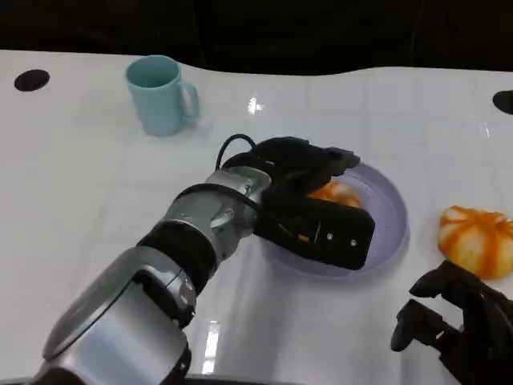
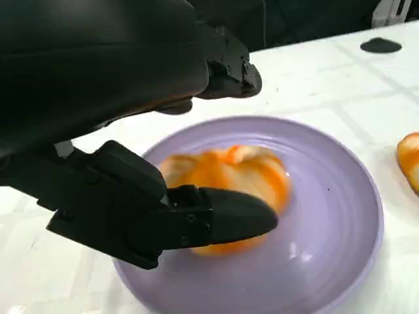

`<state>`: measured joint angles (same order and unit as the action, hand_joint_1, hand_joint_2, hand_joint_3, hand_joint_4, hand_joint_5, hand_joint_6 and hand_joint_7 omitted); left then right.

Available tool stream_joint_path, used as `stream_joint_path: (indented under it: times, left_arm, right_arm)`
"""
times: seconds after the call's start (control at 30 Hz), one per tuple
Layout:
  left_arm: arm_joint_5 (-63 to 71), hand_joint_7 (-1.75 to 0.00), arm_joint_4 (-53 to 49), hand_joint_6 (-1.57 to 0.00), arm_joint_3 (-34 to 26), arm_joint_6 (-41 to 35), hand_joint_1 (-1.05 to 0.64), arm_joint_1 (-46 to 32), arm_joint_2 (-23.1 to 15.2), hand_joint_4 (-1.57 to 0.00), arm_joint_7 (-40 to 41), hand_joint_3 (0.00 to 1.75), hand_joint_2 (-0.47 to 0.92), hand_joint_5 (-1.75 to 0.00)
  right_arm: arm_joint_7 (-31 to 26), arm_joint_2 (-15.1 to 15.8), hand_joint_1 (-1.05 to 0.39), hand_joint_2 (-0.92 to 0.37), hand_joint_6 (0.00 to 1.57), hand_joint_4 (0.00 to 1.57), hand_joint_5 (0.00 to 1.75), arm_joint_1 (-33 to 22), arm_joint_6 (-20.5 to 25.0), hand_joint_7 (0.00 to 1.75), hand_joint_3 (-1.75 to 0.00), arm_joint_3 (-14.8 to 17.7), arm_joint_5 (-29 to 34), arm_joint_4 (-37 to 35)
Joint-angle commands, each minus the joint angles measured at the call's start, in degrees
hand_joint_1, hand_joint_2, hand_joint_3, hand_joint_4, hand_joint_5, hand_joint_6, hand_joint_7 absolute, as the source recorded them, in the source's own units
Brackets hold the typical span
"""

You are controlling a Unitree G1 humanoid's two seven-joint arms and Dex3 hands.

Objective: Grasp the bread from the table and place it into the plate.

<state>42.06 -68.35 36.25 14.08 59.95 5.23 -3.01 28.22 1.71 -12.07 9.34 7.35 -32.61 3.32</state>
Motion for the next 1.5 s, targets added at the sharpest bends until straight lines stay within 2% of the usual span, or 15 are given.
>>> stream_joint_path:
  times: [0.03, 0.23, 0.47, 0.63, 0.73, 0.9, 0.97, 1.03, 1.07, 1.13, 1.27, 1.3, 1.37, 1.4, 1.5]
  left_arm:
    - [-1.3, -0.03, 2.3, -0.05, -0.9, 1.0, -1.05, 1.0, -2.1, 0.00, -2.5, 0.84, 0.92, -0.07]
    - [-3.9, -0.05, 6.2, -0.09, -2.7, 3.8, -1.04, -0.6, -4.4, -0.03, -2.8, 0.83, 0.92, -0.09]
    - [-10.9, -0.05, 11.6, -0.09, -7.4, 7.2, -0.99, -4.6, -7.9, -0.06, -8.5, 0.74, 0.92, -0.15]
    - [-17.7, -0.06, 16.4, -0.13, -11.7, 12.7, -0.92, -11.3, -10.2, -0.11, -12.1, 0.67, 0.92, -0.21]
    - [-24.3, -0.08, 19.0, -0.17, -15.5, 13.5, -0.88, -15.5, -9.9, -0.14, -15.6, 0.61, 0.92, -0.25]
    - [-44.5, -0.08, 26.4, -0.33, -25.2, 4.8, -0.74, -22.7, -7.4, -0.03, -30.8, 0.38, 0.92, -0.58]
    - [-50.0, -0.10, 29.7, -0.39, -28.2, 0.1, -0.70, -25.1, -7.1, -0.07, -33.7, 0.34, 0.92, -0.66]
    - [-56.2, -0.11, 34.1, -0.50, -31.5, -6.7, -0.66, -28.2, -6.8, -0.21, -35.6, 0.29, 0.92, -0.67]
    - [-58.7, -0.12, 36.3, -0.62, -32.9, -9.7, -0.65, -29.8, -6.6, -0.38, -35.9, 0.27, 0.92, -0.65]
    - [-62.1, -0.13, 40.9, -0.76, -34.7, -13.8, -0.62, -33.1, -6.2, -0.58, -35.5, 0.26, 0.92, -0.64]
    - [-68.4, -0.19, 50.8, -0.92, -37.2, -24.4, -0.62, -39.5, -6.7, -0.78, -34.5, 0.29, 0.92, -0.73]
    - [-70.0, -0.34, 53.1, -0.92, -37.7, -27.3, -0.63, -40.8, -7.1, -0.72, -34.6, 0.31, 0.92, -0.96]
    - [-73.0, -0.92, 57.7, -0.68, -39.0, -32.5, -0.64, -43.7, -7.7, -0.62, -33.8, 0.35, 0.92, -1.29]
    - [-74.4, -1.09, 59.7, -0.61, -39.8, -34.2, -0.63, -45.1, -7.7, -0.60, -33.4, 0.38, 0.92, -1.38]
    - [-77.5, -1.28, 63.4, -0.53, -41.8, -36.6, -0.60, -48.6, -7.3, -0.58, -33.1, 0.43, 0.92, -1.54]
  right_arm:
    - [0.3, 0.5, -0.52, -0.92, 0.76, 0.72, 1.55, -0.2, -0.1, 1.12, -0.20, 0.6, -0.2, 0.2]
    - [-0.5, 0.2, -0.52, -0.92, 0.77, 0.73, 1.55, -0.2, 0.0, 1.13, -0.19, 0.6, 0.0, 0.4]
    - [0.4, 0.6, -0.51, -0.92, 0.75, 0.71, 1.55, -0.3, 0.1, 1.11, -0.21, 0.8, -0.7, 0.3]
    - [0.3, 0.8, -0.52, -0.92, 0.76, 0.71, 1.57, -0.3, 0.4, 1.12, -0.21, 0.9, -0.6, 0.6]
    - [0.0, 0.6, -0.52, -0.92, 0.76, 0.71, 1.57, -0.3, 0.6, 1.13, -0.20, 0.9, -0.7, 0.7]
    - [-0.4, 0.4, -0.51, -0.92, 0.75, 0.70, 1.57, -0.5, 0.7, 1.13, -0.19, 0.8, -0.5, 1.0]
    - [-0.6, 0.5, -0.51, -0.92, 0.75, 0.70, 1.57, -0.6, 0.9, 1.13, -0.20, 0.7, -0.4, 1.2]
    - [-0.9, 0.7, -0.52, -0.92, 0.76, 0.70, 1.58, -0.7, 1.7, 1.13, -0.19, 0.7, -0.6, 1.7]
    - [-1.0, 0.7, -0.51, -0.92, 0.75, 0.70, 1.58, -0.7, 1.9, 1.13, -0.19, 0.8, -0.8, 1.9]
    - [-0.7, 0.7, -0.51, -0.92, 0.75, 0.70, 1.58, -0.7, 1.6, 1.13, -0.18, 0.9, -0.7, 1.8]
    - [-0.6, 0.8, -0.52, -0.92, 0.76, 0.70, 1.58, -0.7, 1.7, 1.12, -0.19, 1.0, -0.7, 1.6]
    - [-0.8, 0.7, -0.52, -0.92, 0.77, 0.72, 1.56, -0.7, 1.8, 1.11, -0.19, 1.1, -0.7, 1.6]
    - [-1.0, 0.9, -0.52, -0.92, 0.78, 0.73, 1.55, -0.7, 2.1, 1.10, -0.19, 1.0, -0.5, 1.8]
    - [-1.0, 0.9, -0.52, -0.92, 0.78, 0.73, 1.55, -0.7, 2.2, 1.09, -0.19, 1.0, -0.5, 1.9]
    - [-0.9, 0.8, -0.52, -0.92, 0.78, 0.73, 1.55, -0.7, 1.9, 1.09, -0.19, 0.9, -0.5, 1.9]
